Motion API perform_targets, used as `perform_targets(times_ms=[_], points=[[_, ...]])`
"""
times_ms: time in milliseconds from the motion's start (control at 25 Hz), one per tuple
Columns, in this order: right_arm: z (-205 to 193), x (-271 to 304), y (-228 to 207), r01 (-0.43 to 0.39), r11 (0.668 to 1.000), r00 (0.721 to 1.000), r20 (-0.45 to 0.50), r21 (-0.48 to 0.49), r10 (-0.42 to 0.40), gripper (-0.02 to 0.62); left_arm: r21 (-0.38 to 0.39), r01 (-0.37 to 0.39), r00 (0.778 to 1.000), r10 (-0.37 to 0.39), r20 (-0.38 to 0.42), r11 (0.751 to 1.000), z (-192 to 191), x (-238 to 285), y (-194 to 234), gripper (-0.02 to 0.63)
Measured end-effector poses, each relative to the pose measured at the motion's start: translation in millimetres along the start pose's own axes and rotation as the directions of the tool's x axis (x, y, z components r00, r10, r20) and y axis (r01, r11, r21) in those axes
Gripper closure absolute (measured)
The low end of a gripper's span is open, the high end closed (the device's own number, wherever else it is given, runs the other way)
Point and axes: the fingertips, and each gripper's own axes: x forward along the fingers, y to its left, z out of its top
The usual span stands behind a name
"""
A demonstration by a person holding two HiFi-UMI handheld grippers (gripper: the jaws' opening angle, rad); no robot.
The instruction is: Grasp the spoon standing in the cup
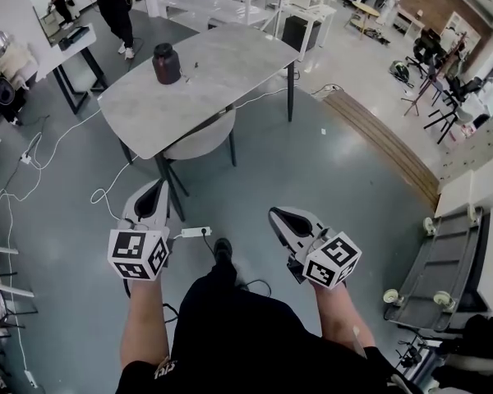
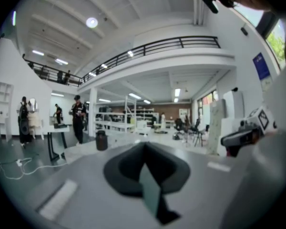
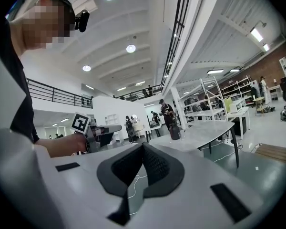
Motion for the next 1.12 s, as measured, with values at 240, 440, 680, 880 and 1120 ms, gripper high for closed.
perform_targets(times_ms=[240,440,680,880,1120], points=[[11.0,36.0,-41.5,0.014,1.000,1.000,-0.023,-0.007,-0.014,0.601,-0.041,0.065,0.998,-0.065,0.003,0.997,-5.3,71.3,4.8,0.598],[20.4,69.0,-80.1,0.016,1.000,0.999,-0.045,0.007,-0.016,0.601,-0.030,0.118,0.993,-0.119,-0.024,0.993,0.2,127.5,8.3,0.598],[33.0,126.2,-123.6,0.031,0.999,0.998,-0.059,0.024,-0.029,0.601,-0.001,0.164,0.985,-0.164,-0.044,0.986,7.3,187.5,35.2,0.598],[47.9,171.9,-137.4,0.011,1.000,0.997,-0.079,-0.005,-0.012,0.601,-0.001,0.170,0.985,-0.169,-0.039,0.986,12.1,221.3,67.4,0.598],[68.6,215.2,-154.5,-0.002,0.999,0.998,-0.061,-0.053,-0.001,0.601,-0.002,0.180,0.983,-0.180,-0.045,0.984,12.6,250.7,98.7,0.598]])
